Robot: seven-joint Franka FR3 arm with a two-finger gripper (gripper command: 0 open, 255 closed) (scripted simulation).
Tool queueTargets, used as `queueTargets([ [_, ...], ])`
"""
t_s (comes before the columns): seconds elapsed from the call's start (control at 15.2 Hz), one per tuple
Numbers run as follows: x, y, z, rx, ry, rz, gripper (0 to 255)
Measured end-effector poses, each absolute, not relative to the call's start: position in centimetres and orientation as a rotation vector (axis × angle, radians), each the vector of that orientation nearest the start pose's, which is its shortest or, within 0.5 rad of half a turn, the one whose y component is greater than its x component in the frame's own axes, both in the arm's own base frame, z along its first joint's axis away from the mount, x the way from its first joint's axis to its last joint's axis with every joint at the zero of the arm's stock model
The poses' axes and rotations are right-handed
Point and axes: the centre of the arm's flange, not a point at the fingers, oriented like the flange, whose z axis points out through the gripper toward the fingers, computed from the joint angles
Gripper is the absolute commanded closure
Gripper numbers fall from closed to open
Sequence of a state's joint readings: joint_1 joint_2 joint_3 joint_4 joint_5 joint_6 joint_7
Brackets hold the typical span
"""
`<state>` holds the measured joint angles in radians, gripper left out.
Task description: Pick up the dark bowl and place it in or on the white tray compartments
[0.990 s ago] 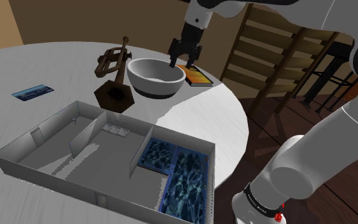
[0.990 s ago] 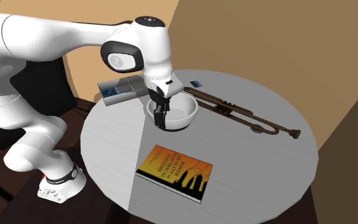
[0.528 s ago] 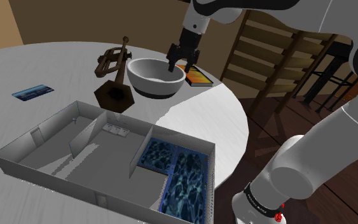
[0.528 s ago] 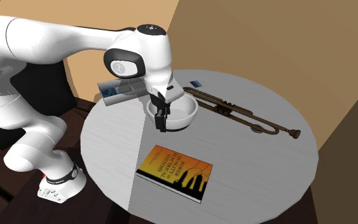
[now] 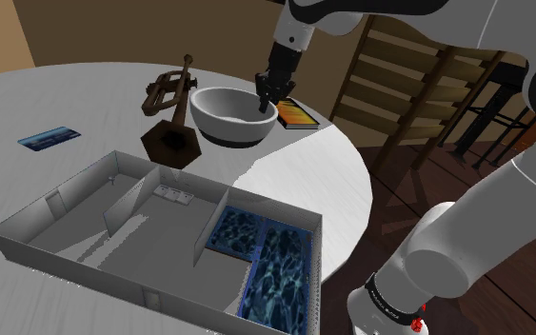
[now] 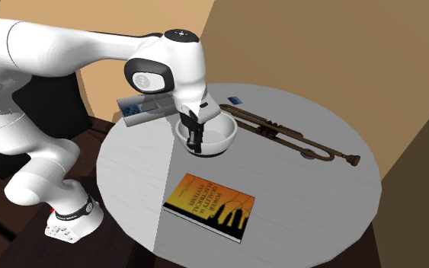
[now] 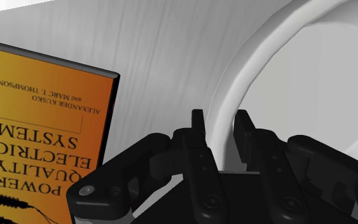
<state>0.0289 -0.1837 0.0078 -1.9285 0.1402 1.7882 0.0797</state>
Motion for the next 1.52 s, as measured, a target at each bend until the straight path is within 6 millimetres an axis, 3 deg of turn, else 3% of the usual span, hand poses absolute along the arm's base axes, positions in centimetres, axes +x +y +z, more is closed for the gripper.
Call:
queueTargets([
  [0.53, 50.7, 3.1, 57.7, -3.001, 0.106, -0.051, 255],
  [1.52, 50.8, 3.1, 65.6, -3.001, 0.106, -0.051, 255],
])
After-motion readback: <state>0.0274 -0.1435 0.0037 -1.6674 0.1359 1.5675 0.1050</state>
